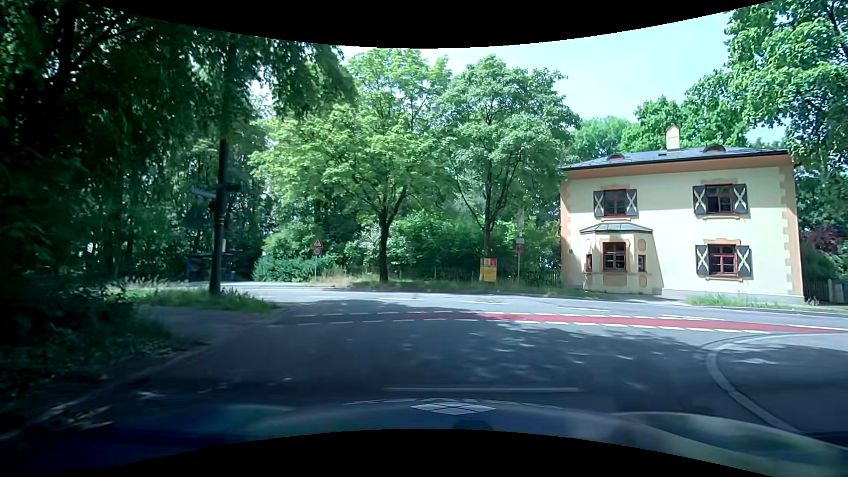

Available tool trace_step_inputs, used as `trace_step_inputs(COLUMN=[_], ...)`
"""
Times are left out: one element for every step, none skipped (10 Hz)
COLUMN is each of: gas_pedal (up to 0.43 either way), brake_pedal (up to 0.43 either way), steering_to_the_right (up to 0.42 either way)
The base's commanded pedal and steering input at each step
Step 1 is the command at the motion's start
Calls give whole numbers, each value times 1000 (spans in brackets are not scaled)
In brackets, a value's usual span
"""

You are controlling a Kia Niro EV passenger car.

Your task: Follow the waypoints while adhering to traffic rules and regulations

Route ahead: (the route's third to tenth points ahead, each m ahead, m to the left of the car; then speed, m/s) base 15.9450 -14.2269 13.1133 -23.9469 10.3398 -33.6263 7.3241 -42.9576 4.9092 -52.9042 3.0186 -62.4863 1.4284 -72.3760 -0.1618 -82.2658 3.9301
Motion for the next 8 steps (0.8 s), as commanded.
trace_step_inputs(gas_pedal=[98, 98, 98, 98, 87, 0, 0, 0], brake_pedal=[0, 0, 0, 0, 0, 0, 0, 0], steering_to_the_right=[188, 198, 203, 204, 204, 207, 209, 210])
